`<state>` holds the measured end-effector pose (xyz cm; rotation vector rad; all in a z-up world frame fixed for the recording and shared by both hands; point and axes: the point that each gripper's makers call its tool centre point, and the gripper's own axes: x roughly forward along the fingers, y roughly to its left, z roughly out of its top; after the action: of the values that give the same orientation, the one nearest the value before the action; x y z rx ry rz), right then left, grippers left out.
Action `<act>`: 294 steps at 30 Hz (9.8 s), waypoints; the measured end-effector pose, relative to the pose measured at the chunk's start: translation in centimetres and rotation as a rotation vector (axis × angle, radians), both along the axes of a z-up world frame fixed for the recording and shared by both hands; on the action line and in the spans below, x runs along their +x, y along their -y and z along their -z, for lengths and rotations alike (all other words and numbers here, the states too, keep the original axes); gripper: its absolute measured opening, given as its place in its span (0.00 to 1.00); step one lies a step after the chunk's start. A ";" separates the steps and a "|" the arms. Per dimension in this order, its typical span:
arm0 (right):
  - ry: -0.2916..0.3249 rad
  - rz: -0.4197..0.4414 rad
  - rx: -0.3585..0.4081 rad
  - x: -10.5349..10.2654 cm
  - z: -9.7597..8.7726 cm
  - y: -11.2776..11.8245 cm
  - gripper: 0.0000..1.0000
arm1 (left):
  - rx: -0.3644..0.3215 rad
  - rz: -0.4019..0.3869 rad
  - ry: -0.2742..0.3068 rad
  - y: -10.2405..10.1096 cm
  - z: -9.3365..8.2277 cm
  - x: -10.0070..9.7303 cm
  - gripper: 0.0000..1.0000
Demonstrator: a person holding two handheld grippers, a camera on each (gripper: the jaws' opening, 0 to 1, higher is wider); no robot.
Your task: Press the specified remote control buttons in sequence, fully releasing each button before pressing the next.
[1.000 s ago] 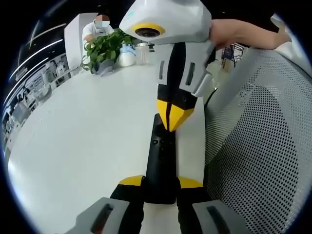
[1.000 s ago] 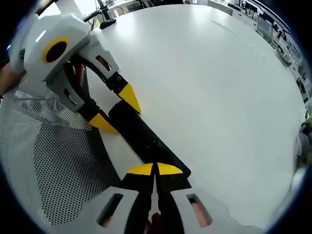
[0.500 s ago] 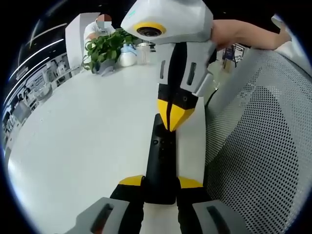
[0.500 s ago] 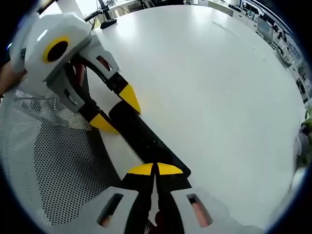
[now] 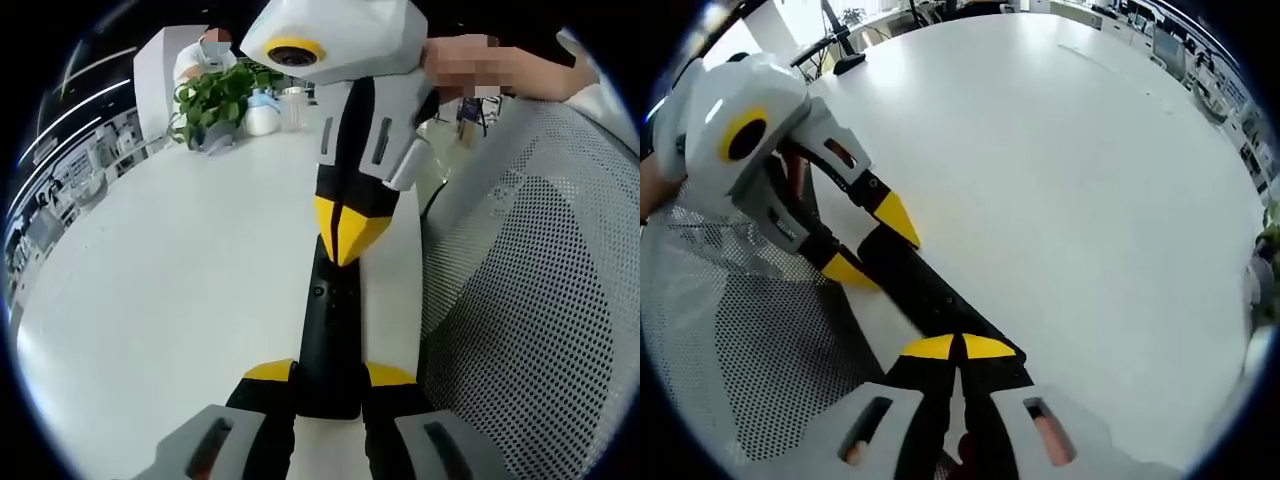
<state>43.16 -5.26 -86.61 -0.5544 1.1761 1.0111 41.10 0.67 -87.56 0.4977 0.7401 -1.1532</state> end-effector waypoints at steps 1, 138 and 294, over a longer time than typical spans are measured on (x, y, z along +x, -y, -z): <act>0.000 -0.004 -0.004 0.0 0.1 0.0 0.02 | 0.000 0.000 0.000 0.0 0.0 0.0 0.25; -0.093 0.164 -0.006 -0.5 0.5 -0.8 0.00 | -0.015 0.085 0.004 1.6 0.1 -1.0 0.24; 0.004 -0.003 -0.019 -1.8 0.3 -0.4 0.00 | 0.010 0.101 0.002 2.1 -0.1 -0.8 0.25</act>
<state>41.34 -4.87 -86.87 -0.5735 1.1825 1.0019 40.26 -1.41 -87.45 0.5496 0.7260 -1.2438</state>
